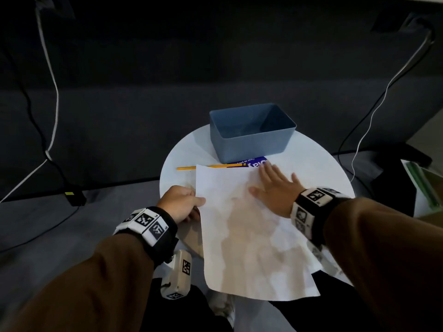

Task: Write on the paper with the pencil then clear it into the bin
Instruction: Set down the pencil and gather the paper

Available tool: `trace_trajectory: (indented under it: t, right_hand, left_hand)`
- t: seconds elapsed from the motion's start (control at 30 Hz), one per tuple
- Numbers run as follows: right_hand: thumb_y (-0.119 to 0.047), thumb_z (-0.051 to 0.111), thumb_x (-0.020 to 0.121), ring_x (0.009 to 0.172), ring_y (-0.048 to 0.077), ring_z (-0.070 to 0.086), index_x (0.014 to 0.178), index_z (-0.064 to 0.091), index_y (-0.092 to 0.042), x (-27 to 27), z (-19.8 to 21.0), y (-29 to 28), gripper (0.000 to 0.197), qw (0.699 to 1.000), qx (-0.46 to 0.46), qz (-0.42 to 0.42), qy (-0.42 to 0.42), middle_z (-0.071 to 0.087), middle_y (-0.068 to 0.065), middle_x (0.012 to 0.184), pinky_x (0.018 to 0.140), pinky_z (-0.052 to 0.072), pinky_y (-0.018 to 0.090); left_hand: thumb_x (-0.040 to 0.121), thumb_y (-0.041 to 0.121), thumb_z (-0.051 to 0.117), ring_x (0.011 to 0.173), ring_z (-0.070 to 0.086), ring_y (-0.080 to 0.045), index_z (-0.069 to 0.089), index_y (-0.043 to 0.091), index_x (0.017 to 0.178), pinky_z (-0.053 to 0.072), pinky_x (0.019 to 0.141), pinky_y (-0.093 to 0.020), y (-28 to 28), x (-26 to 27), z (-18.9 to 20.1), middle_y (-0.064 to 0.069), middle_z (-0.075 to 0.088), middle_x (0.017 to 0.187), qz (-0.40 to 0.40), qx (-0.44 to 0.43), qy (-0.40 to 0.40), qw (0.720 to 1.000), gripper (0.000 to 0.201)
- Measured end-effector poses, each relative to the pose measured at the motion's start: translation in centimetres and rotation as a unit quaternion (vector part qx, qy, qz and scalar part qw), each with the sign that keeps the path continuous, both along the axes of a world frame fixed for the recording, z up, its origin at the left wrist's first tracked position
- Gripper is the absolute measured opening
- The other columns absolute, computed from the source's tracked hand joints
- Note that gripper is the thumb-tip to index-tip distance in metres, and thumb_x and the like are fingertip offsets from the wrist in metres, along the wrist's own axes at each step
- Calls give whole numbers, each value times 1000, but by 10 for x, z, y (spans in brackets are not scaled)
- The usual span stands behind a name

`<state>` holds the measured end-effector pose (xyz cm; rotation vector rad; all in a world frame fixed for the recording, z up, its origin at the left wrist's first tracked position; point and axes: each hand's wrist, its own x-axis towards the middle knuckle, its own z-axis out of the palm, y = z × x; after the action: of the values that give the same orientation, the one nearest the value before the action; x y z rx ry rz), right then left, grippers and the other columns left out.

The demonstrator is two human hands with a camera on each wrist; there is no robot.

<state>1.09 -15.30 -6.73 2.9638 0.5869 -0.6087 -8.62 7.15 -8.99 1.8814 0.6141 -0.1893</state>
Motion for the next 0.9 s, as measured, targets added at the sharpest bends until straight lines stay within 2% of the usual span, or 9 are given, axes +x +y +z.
trace_trajectory:
  t: [0.13, 0.2, 0.3, 0.4, 0.5, 0.6, 0.67, 0.77, 0.9]
  right_hand:
    - [-62, 19, 104, 156, 16, -14, 162, -12, -20, -35, 8, 50, 78, 992, 69, 103, 28, -24, -3, 168, 125, -1, 54]
    - [-63, 23, 103, 157, 18, -13, 162, -9, -20, -44, 6, 61, 80, 987, 50, 143, 48, -21, -2, 169, 126, 1, 54]
    - [-61, 40, 101, 157, 21, -11, 162, -10, -22, -41, 0, 52, 88, 986, -14, 155, 58, -21, -2, 169, 126, 6, 55]
    - [-63, 44, 99, 157, 22, -12, 162, -12, -26, -37, -2, 39, 92, 986, -15, 158, 53, -23, -3, 168, 126, 7, 53]
    - [-64, 44, 99, 157, 23, -12, 162, -11, -25, -38, -3, 40, 93, 987, -3, 155, 47, -22, -2, 168, 126, 6, 52]
    - [-57, 45, 101, 157, 24, -11, 163, -7, -20, -39, 4, 40, 89, 990, 32, 131, 41, -19, 2, 169, 126, 9, 51]
    - [-51, 43, 104, 157, 23, -10, 163, -4, -18, -42, 17, 31, 82, 990, 64, 120, 28, -16, 3, 170, 126, 9, 51]
    - [-45, 42, 106, 158, 19, -6, 163, 5, -17, -48, 33, 9, 74, 990, 63, 126, 30, -8, 2, 171, 126, 9, 49]
    - [-47, 39, 107, 158, 19, -4, 163, 10, -18, -63, 33, -21, 70, 990, 31, 131, 45, -5, 0, 171, 126, 9, 50]
  left_hand:
    - [89, 9, 70, 34, 51, -9, 53, 8, 64, 36, 38, -17, -5, -1, 3, -1, 56, 45, 0, -1, -7, 1000, 30]
    - [88, 12, 71, 35, 51, -9, 55, 8, 65, 38, 39, -17, -7, -2, 5, -2, 57, 48, -7, 20, -9, 1000, 28]
    - [91, 20, 68, 41, 54, -13, 58, 9, 68, 40, 41, -18, -10, -4, 8, -6, 63, 60, -30, 88, 2, 996, 27]
    - [94, 35, 62, 49, 62, -21, 61, 9, 72, 41, 45, -21, -13, -6, 21, -11, 70, 64, -55, 125, 21, 990, 34]
    - [94, 36, 59, 56, 63, -24, 60, 13, 84, 42, 49, -24, -9, -1, 40, -13, 72, 78, 6, 133, -24, 991, 25]
    - [92, 26, 59, 83, 67, -20, 63, 23, 100, 49, 70, -28, -11, 3, 51, -2, 70, 100, -18, 167, -83, 982, 9]
    - [95, 19, 55, 107, 61, -16, 64, 22, 117, 43, 86, -23, -19, 2, 53, 2, 64, 121, -118, 223, -62, 966, 24]
    - [99, 19, 48, 138, 41, -19, 50, 19, 144, 32, 110, -24, -28, -1, 51, 0, 43, 152, -216, 281, -3, 935, 44]
    - [104, 16, 35, 151, 17, -19, 25, 15, 157, 14, 118, -25, -40, -5, 52, -3, 18, 165, -318, 342, 87, 880, 54]
